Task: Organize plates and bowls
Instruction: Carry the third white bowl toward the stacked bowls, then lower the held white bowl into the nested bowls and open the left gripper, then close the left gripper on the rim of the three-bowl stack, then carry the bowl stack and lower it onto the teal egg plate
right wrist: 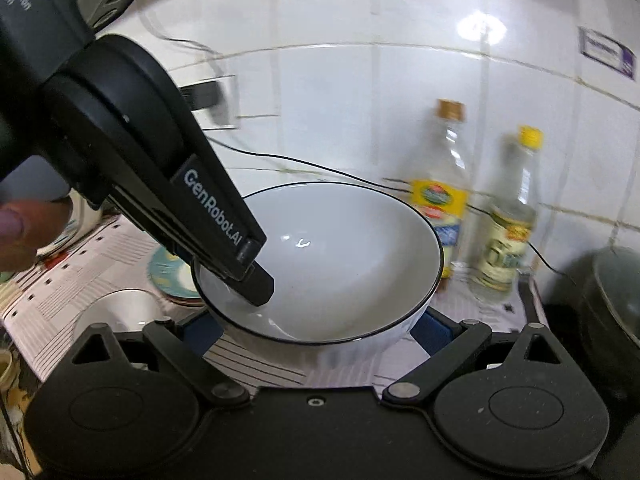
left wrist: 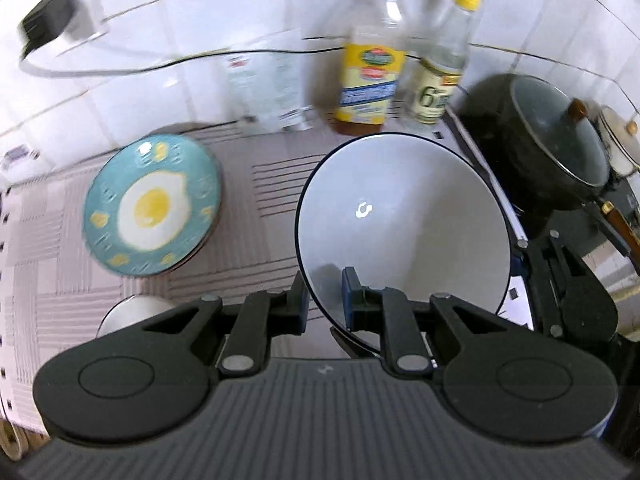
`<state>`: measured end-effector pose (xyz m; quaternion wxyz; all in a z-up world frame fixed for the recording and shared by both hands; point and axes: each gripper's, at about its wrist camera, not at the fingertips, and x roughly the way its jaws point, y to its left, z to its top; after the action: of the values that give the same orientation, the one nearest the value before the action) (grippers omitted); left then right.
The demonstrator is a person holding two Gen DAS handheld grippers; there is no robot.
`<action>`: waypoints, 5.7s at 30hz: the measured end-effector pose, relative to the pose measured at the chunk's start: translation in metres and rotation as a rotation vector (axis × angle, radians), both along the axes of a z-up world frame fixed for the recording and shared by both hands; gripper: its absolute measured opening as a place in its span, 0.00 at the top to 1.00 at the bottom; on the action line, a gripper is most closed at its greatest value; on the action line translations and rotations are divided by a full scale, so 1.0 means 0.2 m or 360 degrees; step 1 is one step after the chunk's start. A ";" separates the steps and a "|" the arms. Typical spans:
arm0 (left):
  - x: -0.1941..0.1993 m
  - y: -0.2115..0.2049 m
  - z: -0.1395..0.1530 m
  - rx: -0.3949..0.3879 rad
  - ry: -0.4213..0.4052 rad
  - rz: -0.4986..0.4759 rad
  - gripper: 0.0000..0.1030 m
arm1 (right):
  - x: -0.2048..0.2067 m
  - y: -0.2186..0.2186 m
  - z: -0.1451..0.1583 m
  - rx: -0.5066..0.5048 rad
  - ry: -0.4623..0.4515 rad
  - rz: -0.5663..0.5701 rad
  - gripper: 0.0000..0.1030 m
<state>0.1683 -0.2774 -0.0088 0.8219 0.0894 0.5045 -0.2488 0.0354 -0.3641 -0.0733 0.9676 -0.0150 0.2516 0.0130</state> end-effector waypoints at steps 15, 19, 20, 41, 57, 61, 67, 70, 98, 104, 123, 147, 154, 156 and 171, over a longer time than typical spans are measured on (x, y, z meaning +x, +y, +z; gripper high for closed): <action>0.04 0.59 -0.11 0.0038 0.0115 0.0418 0.85 | 0.17 0.42 -0.04 0.0010 0.0052 0.0406 0.03; 0.05 0.72 -0.19 0.0050 0.0184 0.0519 0.85 | 0.21 0.54 -0.11 -0.0005 0.0119 0.0519 0.04; 0.05 0.74 -0.21 0.0054 0.0203 0.0538 0.85 | 0.21 0.57 -0.12 -0.0003 0.0139 0.0543 0.04; 0.18 0.77 -0.44 0.0273 0.0340 0.0565 0.79 | 0.35 0.74 -0.31 -0.0179 0.0338 0.0723 0.04; 0.18 0.69 -0.44 0.0475 0.0310 0.0495 0.76 | 0.38 0.72 -0.31 -0.0116 0.0412 0.0689 0.04; 0.18 0.67 -0.47 0.0578 0.0275 0.0487 0.74 | 0.37 0.71 -0.33 -0.0047 0.0428 0.0703 0.04; 0.17 0.71 -0.51 0.0513 0.0284 0.0547 0.72 | 0.35 0.72 -0.35 -0.0087 0.0416 0.0720 0.03; 0.16 0.73 -0.50 0.0448 0.0308 0.0578 0.68 | 0.34 0.71 -0.35 -0.0077 0.0416 0.0702 0.04; -0.08 1.14 -0.35 -0.0347 0.0184 0.0911 0.41 | 0.09 0.64 -0.49 0.0008 0.0346 0.0613 0.03; -0.03 1.14 -0.40 -0.0341 0.0201 0.0878 0.40 | 0.15 0.67 -0.53 0.0020 0.0354 0.0616 0.03; 0.19 1.20 -0.73 -0.0457 0.0404 0.0783 0.37 | 0.38 0.68 -0.69 0.0069 0.0334 0.0684 0.02; 0.32 1.23 -0.93 -0.0700 0.0552 0.0657 0.48 | 0.39 0.66 -0.72 0.0179 0.0313 0.0720 0.04; 0.33 1.21 -0.92 -0.0663 0.0574 0.0556 0.48 | 0.39 0.67 -0.72 0.0155 0.0318 0.0715 0.05; 0.32 1.20 -0.89 -0.0650 0.0539 0.0470 0.48 | 0.38 0.67 -0.71 0.0144 0.0322 0.0701 0.05; 0.40 1.28 -0.60 -0.0678 0.0370 0.0329 0.45 | 0.38 0.77 -0.51 0.0115 0.0133 0.0587 0.06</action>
<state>0.2488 -0.0223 -0.1284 0.7797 -0.1669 0.5383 -0.2729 0.1112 -0.2096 -0.1757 0.9375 -0.0255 0.2838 0.1997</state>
